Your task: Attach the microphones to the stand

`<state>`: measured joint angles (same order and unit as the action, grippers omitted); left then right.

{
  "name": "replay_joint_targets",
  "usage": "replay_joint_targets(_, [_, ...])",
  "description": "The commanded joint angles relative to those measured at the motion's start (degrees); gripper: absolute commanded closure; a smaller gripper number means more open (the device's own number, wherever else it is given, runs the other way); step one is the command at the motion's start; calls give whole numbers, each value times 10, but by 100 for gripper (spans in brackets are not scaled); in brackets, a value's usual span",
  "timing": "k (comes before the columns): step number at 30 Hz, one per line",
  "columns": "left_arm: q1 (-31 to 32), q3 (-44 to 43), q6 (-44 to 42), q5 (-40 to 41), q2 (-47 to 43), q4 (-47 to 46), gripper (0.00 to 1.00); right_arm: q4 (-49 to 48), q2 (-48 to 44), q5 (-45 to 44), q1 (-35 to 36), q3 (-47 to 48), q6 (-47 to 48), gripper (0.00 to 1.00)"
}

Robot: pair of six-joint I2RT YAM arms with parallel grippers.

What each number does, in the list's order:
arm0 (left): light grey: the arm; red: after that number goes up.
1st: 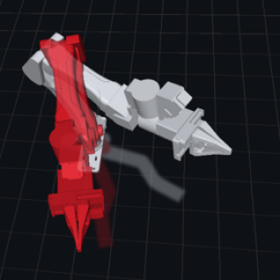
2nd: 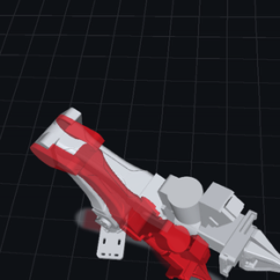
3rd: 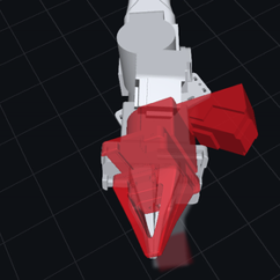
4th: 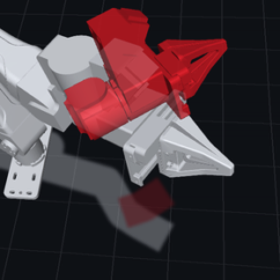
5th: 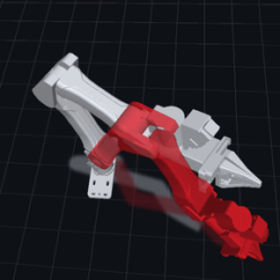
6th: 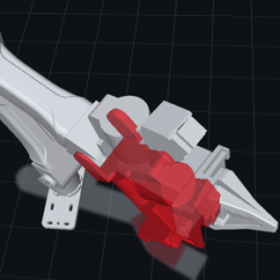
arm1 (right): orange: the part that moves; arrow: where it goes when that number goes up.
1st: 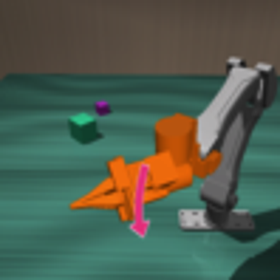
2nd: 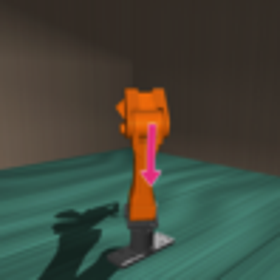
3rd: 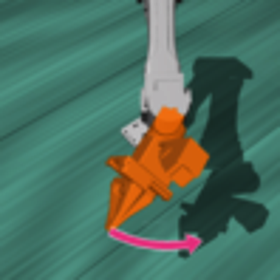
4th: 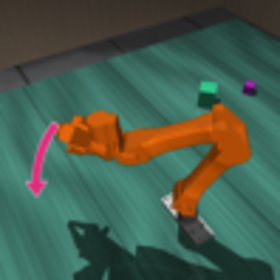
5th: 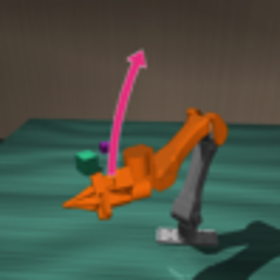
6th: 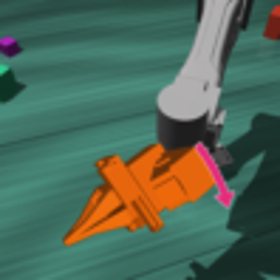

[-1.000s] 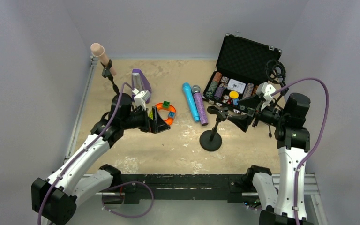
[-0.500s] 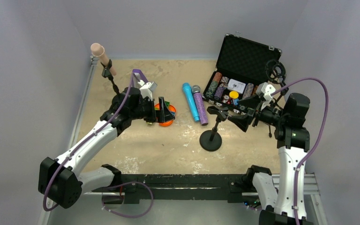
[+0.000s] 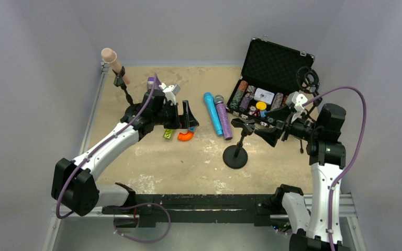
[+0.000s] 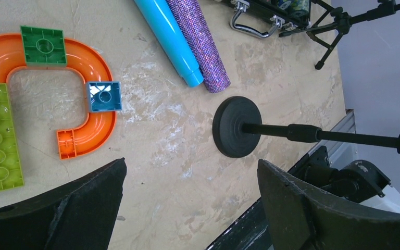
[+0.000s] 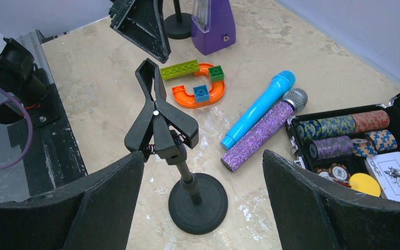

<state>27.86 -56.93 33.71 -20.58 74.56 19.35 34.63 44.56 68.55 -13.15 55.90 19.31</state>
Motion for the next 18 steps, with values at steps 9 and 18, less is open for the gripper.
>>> replay_joint_targets(9, [29, -110, 12, 72, 80, 50, 1, -20, 3, 3, -2, -4, -3, 13])
replay_joint_targets(18, [40, -191, 2, 114, 162, 64, 1, -20, 6, 1, -2, -4, -4, 13])
